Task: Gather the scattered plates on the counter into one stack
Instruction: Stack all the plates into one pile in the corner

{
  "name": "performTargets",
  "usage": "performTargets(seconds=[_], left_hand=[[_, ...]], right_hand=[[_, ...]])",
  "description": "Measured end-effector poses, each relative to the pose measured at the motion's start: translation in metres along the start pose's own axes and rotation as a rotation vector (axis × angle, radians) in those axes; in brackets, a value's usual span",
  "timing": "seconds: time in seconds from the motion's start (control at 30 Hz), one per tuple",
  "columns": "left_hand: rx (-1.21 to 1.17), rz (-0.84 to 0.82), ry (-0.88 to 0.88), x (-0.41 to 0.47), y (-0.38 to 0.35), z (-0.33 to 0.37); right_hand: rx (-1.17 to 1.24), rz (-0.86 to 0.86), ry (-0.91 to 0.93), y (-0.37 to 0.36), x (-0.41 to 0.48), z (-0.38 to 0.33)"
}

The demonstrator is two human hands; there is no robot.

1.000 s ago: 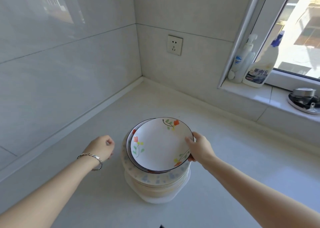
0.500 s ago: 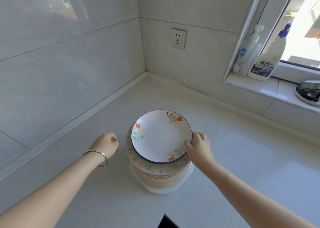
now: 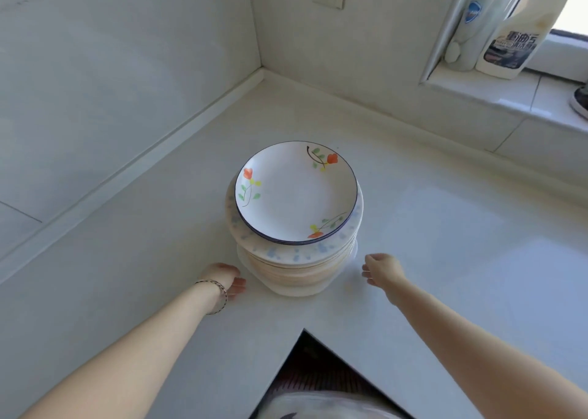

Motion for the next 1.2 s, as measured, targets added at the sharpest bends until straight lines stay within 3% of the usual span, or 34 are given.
performTargets(seconds=[0.17, 0.33, 0.77, 1.2], left_hand=[[-0.297, -0.077, 0.086, 0.007, -0.031, -0.026], [-0.541, -0.040, 0.104, 0.012, -0.042, -0.034], [-0.477, 0.038, 0.018, 0.035, -0.049, -0.018], [-0.562, 0.073, -0.016, 0.118, -0.070, 0.103]], right_hand=[[0.292, -0.187, -0.044, -0.027, 0.010, -0.003], [0.408, -0.149, -0.060, -0.038, 0.014, -0.003], [0.395, -0.095, -0.121, -0.034, 0.035, -0.026], [0.461, -0.116, -0.087, -0.035, 0.131, -0.142]])
Point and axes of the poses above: each hand's wrist, its own x-axis towards the middle knuckle, its own y-axis out of the back of the hand, z = x × y, the point moved 3 cm from there along x, towards the middle knuckle, and after that the axes turned 15 degrees about -x, right-handed, at the moved point
